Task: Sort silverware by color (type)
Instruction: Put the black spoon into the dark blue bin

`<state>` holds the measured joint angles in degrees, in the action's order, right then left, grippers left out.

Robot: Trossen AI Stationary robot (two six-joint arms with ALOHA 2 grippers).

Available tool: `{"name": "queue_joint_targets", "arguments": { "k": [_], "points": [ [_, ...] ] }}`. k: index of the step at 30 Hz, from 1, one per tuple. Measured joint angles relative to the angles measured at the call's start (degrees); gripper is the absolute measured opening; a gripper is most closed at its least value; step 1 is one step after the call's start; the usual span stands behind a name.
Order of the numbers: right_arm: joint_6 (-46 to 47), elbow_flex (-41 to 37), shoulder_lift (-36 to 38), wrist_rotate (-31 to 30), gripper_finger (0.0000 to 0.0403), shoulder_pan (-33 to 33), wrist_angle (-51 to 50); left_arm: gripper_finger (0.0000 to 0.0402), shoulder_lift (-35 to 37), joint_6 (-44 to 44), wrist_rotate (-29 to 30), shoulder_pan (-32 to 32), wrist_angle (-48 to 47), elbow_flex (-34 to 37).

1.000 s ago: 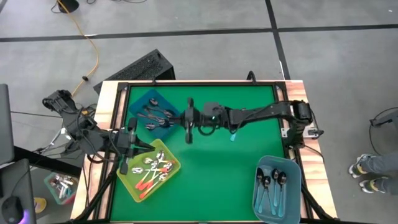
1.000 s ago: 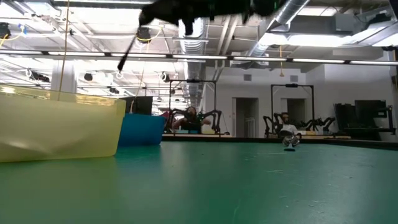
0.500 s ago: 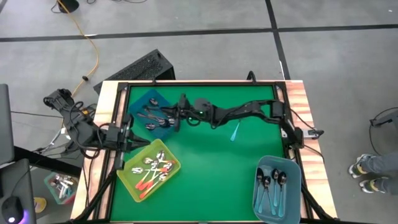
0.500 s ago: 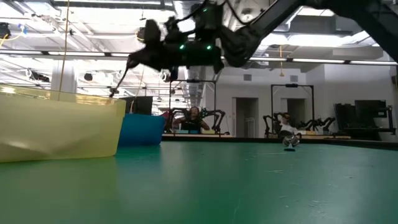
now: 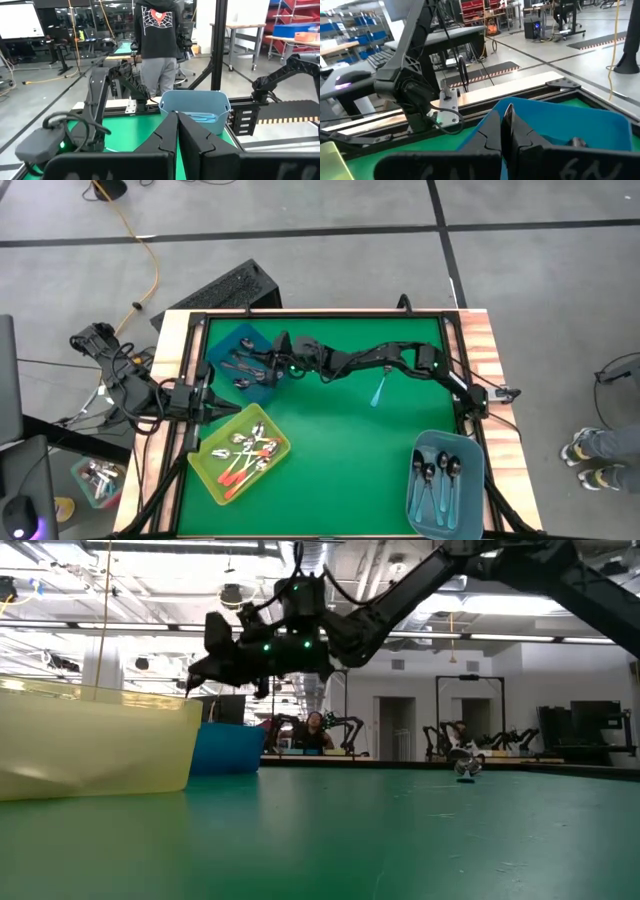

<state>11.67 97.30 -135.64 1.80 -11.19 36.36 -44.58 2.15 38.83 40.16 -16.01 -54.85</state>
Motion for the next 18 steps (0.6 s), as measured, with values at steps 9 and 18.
{"name": "queue_joint_targets", "arguments": {
  "k": [9, 18],
  "points": [
    [0.5, 0.3, -1.6, -0.4, 0.0009, -0.3, 0.9, 0.0000, 0.0, 0.0, 0.0, 0.0, 0.0, 0.0],
    [3.3, 0.3, -1.4, -0.4, 0.0011, -1.0, -3.8, 0.0000, 0.0, 0.0, 0.0, 0.0, 0.0, 0.0]
  ]
}}
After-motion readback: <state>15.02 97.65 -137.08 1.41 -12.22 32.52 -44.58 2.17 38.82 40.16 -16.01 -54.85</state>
